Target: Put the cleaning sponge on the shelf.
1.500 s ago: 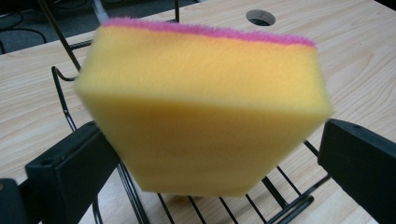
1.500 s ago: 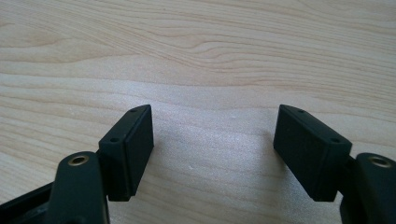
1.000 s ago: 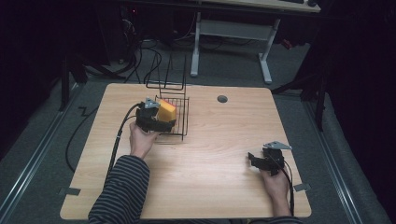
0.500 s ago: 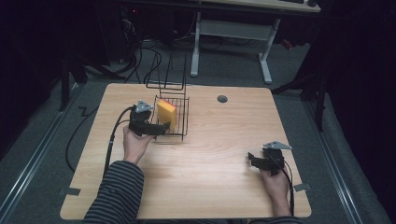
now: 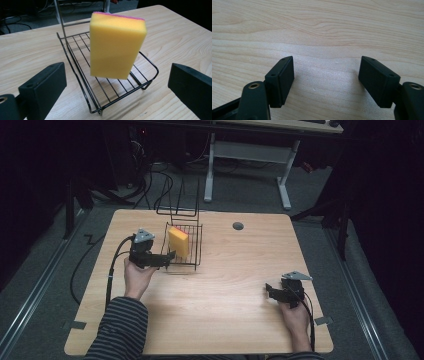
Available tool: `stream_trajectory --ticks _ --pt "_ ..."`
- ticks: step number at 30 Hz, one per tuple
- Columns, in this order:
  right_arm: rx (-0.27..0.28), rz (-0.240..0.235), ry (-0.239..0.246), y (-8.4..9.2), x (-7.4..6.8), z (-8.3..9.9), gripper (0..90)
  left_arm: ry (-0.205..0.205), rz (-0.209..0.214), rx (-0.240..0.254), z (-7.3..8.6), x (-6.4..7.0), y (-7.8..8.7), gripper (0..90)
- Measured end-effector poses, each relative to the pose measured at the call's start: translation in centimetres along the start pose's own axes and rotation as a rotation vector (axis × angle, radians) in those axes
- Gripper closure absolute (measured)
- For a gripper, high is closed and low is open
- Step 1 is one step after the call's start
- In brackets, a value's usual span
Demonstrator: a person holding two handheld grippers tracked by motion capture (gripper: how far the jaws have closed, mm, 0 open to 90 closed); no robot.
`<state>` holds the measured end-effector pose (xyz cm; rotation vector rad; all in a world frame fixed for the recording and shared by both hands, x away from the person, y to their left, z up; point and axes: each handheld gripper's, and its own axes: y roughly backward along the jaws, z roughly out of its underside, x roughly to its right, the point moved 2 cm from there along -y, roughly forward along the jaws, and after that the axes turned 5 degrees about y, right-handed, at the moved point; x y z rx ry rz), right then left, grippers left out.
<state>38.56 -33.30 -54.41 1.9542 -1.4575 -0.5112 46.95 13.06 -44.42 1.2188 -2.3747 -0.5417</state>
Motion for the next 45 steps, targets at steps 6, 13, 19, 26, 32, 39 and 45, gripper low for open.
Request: stream_trajectory --ticks 6,13,19,26,32,39,45 --pt "0.0 0.0 0.0 0.0 0.0 0.0 29.0 -0.008 -0.013 -0.004 0.2 -0.1 0.8 3.6" --pt "0.001 -0.001 0.001 0.0 0.0 0.0 28.9 0.01 -0.013 0.023 0.4 -0.3 2.0 4.1" --pt "-0.001 0.001 0.002 0.0 0.0 0.0 29.0 0.038 -0.019 0.037 0.9 -0.9 2.9 4.4" --pt "-0.003 0.003 0.0 0.0 0.0 0.0 29.0 0.059 -0.025 0.046 1.6 -1.3 4.0 4.8" --pt "-0.003 0.005 0.001 0.0 -0.1 0.0 29.0 0.068 -0.035 0.047 2.2 -1.8 5.0 5.0" --pt "-0.003 0.006 0.001 0.0 -0.1 0.0 29.0 0.081 -0.036 0.055 2.7 -2.0 5.9 5.2" --pt "-0.003 0.007 0.001 0.0 -0.1 0.0 29.0 0.091 -0.038 0.06 3.0 -2.2 6.4 5.5"
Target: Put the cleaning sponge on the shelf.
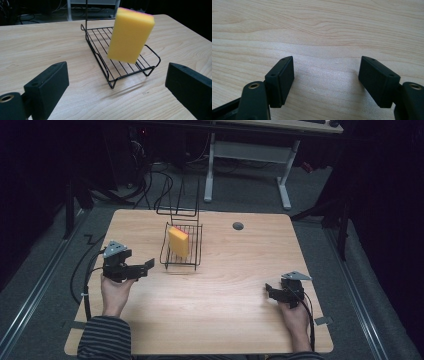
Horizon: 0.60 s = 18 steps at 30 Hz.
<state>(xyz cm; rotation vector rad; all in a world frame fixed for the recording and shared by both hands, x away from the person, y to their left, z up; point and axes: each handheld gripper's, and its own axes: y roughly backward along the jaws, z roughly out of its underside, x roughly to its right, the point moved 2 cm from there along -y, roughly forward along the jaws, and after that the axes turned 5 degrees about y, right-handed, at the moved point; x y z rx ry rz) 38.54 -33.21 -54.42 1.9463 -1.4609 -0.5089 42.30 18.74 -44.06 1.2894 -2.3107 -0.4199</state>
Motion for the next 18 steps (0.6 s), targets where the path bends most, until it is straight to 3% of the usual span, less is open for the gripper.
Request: stream_trajectory --ticks 18 --pt "0.0 0.0 0.006 0.0 0.0 0.0 29.0 0.026 -0.002 -0.035 2.1 -0.8 0.6 7.1"
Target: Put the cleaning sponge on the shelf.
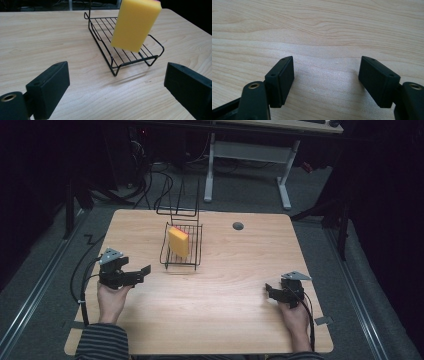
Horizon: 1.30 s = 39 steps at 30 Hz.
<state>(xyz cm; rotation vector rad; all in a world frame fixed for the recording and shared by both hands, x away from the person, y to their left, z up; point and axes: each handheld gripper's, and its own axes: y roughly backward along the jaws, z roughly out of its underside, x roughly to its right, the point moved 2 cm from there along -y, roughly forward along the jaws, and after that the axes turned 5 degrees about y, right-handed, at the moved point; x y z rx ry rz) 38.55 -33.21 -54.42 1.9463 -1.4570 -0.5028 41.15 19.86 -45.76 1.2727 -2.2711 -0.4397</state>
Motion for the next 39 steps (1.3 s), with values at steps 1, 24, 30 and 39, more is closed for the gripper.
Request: stream_trajectory --ticks 1,24,30,39 --pt "0.0 0.0 0.0 0.0 0.0 0.0 29.0 0.001 0.003 -0.003 0.2 -0.1 0.0 7.6" --pt "0.0 0.001 0.001 0.0 0.0 0.0 28.9 0.058 -0.007 -0.029 2.6 -1.6 0.1 10.4" --pt "0.0 0.0 0.001 0.0 0.0 0.0 29.0 0.066 -0.013 -0.036 3.1 -2.0 0.1 11.2" --pt "0.001 0.0 0.004 0.0 0.0 0.0 29.0 0.084 -0.029 -0.05 3.8 -2.6 -0.2 11.7"
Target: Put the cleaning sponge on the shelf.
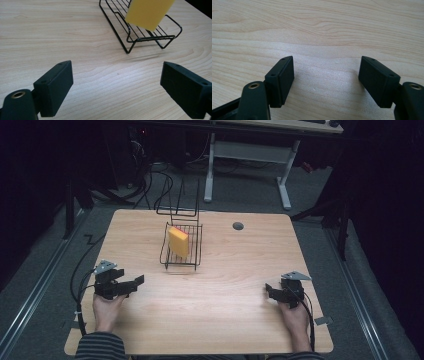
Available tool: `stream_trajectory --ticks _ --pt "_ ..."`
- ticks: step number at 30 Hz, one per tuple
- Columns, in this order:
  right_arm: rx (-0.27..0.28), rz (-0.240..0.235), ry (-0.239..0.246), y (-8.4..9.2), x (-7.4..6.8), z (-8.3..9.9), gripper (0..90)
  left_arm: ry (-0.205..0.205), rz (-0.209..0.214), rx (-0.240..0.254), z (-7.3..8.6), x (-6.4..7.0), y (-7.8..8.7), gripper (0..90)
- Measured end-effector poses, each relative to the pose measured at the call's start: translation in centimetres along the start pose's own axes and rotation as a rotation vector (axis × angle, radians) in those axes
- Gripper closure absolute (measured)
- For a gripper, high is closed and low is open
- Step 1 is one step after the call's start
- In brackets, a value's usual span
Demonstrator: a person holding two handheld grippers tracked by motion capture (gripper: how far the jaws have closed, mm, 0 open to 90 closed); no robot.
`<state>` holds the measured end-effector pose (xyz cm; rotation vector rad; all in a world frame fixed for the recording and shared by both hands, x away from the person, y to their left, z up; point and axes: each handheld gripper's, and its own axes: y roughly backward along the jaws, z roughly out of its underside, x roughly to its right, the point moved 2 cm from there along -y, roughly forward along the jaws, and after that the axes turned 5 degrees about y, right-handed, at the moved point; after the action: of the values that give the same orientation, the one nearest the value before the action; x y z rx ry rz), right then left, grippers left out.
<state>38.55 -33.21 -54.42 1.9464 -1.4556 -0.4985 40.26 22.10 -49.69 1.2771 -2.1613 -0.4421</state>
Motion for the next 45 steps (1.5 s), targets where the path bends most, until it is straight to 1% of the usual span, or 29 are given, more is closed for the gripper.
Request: stream_trajectory --ticks 4,9,11,13,15,19,22,26,36,40,42,45 --pt "0.0 0.0 0.0 0.0 0.0 0.0 29.0 0.002 -0.011 -0.014 0.3 -0.2 -0.4 12.0" --pt "0.0 0.0 0.0 0.0 0.0 0.0 29.0 0.007 -0.004 -0.04 0.8 -0.3 -0.9 11.9" --pt "0.0 0.0 0.0 0.0 0.0 0.0 29.0 0.009 -0.011 -0.046 1.0 -0.5 -1.1 11.8" --pt "0.0 0.0 0.0 0.0 0.0 0.0 28.9 0.014 -0.031 -0.045 1.2 -0.6 -1.2 11.1" --pt "0.0 0.0 0.0 0.0 0.0 0.0 28.9 0.023 -0.04 -0.04 1.3 -0.7 -1.3 10.6" --pt "0.0 0.0 0.001 0.0 0.0 0.0 29.0 0.006 -0.069 -0.061 1.5 -0.9 -1.6 9.5" --pt "0.0 0.0 0.0 0.0 0.0 0.0 29.0 0.002 -0.073 -0.059 1.6 -1.0 -1.8 9.2" --pt "-0.001 0.0 -0.001 0.0 0.0 0.0 29.0 -0.007 -0.101 -0.054 1.9 -1.1 -2.3 9.2" --pt "-0.003 0.001 -0.001 0.0 0.0 0.0 29.0 -0.021 -0.134 -0.062 2.4 -1.2 -3.3 9.1" --pt "-0.001 0.001 0.001 0.0 0.0 0.0 29.0 -0.041 -0.155 -0.075 2.5 -1.1 -3.7 9.0" --pt "-0.002 0.0 0.001 0.0 0.0 0.0 29.0 -0.047 -0.155 -0.082 2.6 -1.0 -3.9 9.0" --pt "-0.001 0.001 0.001 0.0 0.0 0.0 29.0 -0.056 -0.168 -0.089 2.6 -1.1 -4.2 8.8"
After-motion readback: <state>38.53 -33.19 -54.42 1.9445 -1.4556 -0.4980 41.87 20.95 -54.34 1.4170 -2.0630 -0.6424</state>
